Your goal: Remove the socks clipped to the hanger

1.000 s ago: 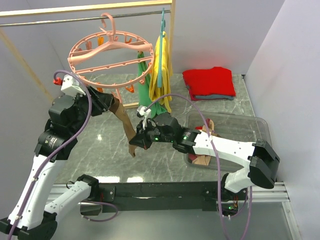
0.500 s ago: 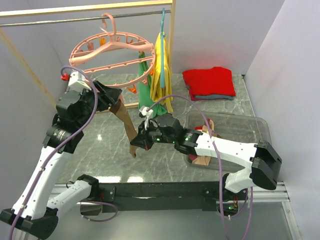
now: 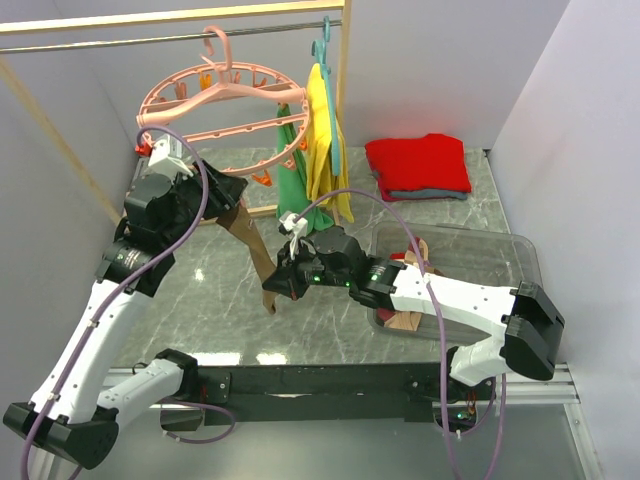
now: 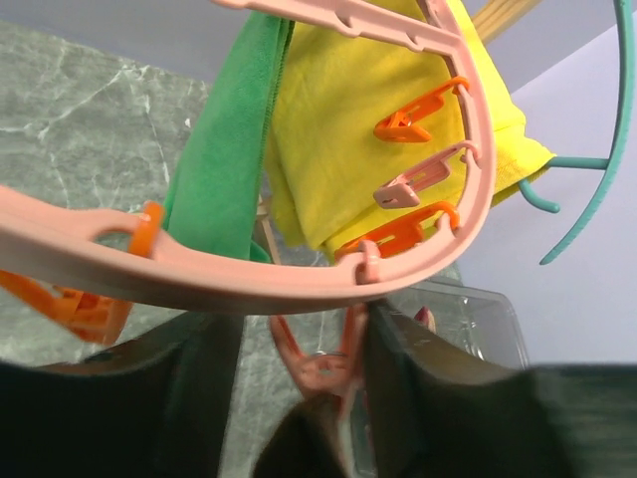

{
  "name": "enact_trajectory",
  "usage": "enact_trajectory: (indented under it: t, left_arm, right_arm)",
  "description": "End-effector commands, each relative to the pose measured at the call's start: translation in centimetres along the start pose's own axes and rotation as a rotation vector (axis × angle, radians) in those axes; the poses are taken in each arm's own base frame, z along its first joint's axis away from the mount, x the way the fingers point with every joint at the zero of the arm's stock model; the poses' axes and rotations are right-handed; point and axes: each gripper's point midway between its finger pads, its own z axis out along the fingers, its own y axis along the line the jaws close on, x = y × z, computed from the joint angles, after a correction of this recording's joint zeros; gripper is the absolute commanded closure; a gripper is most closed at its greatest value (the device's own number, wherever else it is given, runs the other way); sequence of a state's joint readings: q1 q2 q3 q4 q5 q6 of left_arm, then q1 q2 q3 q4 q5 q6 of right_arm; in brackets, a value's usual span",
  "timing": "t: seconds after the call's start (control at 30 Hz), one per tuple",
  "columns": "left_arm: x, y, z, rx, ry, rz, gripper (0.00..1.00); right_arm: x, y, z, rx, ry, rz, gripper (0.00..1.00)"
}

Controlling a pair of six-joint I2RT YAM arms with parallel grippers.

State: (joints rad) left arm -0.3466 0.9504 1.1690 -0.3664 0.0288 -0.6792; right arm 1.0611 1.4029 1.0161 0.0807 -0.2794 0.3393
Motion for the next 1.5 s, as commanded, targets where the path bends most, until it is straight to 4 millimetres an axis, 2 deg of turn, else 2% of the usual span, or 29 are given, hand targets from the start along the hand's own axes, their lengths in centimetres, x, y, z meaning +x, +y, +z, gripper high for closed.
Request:
enact_trajectory:
  t: [0.0, 0.13, 0.2, 0.33, 0.4, 0.47, 0.6, 0.63, 0.7, 0.73, 0.77, 0.8, 0.83, 0.87, 0.97, 1.0, 1.07, 1.1, 1.2, 1.3, 1.33, 1.47]
  left_arm:
    - [-2.0, -0.8, -0.9, 0.009, -0.055, 0.047, 0.52]
    - [-0.6, -0.3, -0.3, 0.025, -0.045, 0.015, 0.63]
    - [-0.4, -0.2, -0.1, 0.028, -0.045, -0.004, 0.72]
    - [0.0, 0.2, 0.2, 0.005, -0.024, 0.005, 0.85]
    - [-0.5, 0.2, -0.1, -0.007, -0.031, 0.015, 0.90]
    - [-0.8, 0.0, -0.7, 0.001, -0.044, 0.020, 0.95]
    - [-0.8, 0.0, -1.0, 0.008, -0.053, 0.020, 0.97]
    - [-0.8, 0.0, -1.1, 0.008, -0.053, 0.022, 0.97]
    - [-0.7, 0.1, -1.0, 0.003, -0.047, 0.023, 0.97]
    - [-0.8, 0.0, -1.0, 0.004, -0.048, 0.026, 0.97]
    - [-0.7, 0.1, -0.8, 0.000, -0.043, 0.028, 0.97]
    - [-0.7, 0.1, -0.8, 0.001, -0.044, 0.028, 0.97]
    - [-0.8, 0.0, -0.8, 0.004, -0.046, 0.028, 0.97]
    - [-0.9, -0.1, -0.7, 0.007, -0.053, 0.027, 0.97]
    - [-0.9, 0.0, -0.5, 0.008, -0.054, 0.028, 0.96]
    - [-0.8, 0.0, -0.5, 0.009, -0.052, 0.028, 0.96]
    - [-0.7, 0.1, -0.3, 0.005, -0.050, 0.030, 0.95]
    - [-0.8, 0.1, -0.3, 0.008, -0.054, 0.030, 0.95]
    - [-0.7, 0.1, -0.1, 0.012, -0.053, 0.028, 0.95]
    - [-0.6, 0.0, 0.1, 0.016, -0.050, 0.030, 0.95]
    - [-0.7, 0.0, 0.0, 0.016, -0.052, 0.031, 0.95]
    - [-0.6, 0.2, 0.1, 0.010, -0.049, 0.042, 0.94]
  right_arm:
    - [-2.0, 1.3, -1.1, -0.025, -0.029, -0.021, 1.00]
    - [-2.3, 1.5, -1.1, -0.037, -0.052, -0.025, 1.00]
    - [-2.5, 1.6, -1.2, -0.044, -0.069, -0.019, 1.00]
    - [-1.6, 1.2, -1.5, -0.026, -0.059, -0.003, 1.00]
    - [-1.0, 0.6, -1.7, 0.001, -0.056, -0.001, 1.00]
    - [0.0, -0.9, -2.3, 0.068, -0.051, 0.005, 1.00]
    - [1.8, -3.6, -3.7, 0.199, -0.046, 0.029, 1.00]
    - [2.5, -4.3, -4.6, 0.230, -0.043, 0.045, 1.00]
    - [2.5, -6.5, -6.1, 0.320, -0.078, 0.077, 1.00]
    - [2.6, -7.2, -7.4, 0.349, -0.108, 0.105, 1.00]
    - [2.4, -9.0, -8.8, 0.409, -0.132, 0.133, 1.00]
    - [2.2, -9.9, -9.8, 0.435, -0.154, 0.152, 1.00]
    - [2.2, -10.4, -11.5, 0.458, -0.185, 0.179, 1.00]
    - [1.5, -12.4, -13.4, 0.531, -0.233, 0.213, 1.00]
    - [0.6, -14.3, -17.9, 0.644, -0.335, 0.257, 1.00]
    - [0.1, -16.0, -20.0, 0.742, -0.391, 0.290, 1.00]
    - [0.4, -17.3, -23.1, 0.864, -0.429, 0.346, 1.00]
    - [0.4, -18.7, -25.0, 0.949, -0.471, 0.395, 1.00]
    - [1.7, -20.6, -28.0, 1.064, -0.520, 0.502, 1.00]
    - [3.2, -21.2, -29.4, 1.088, -0.569, 0.576, 1.00]
    - [3.6, -21.8, -30.4, 1.118, -0.598, 0.609, 1.00]
    - [4.4, -22.1, -32.5, 1.128, -0.702, 0.659, 1.00]
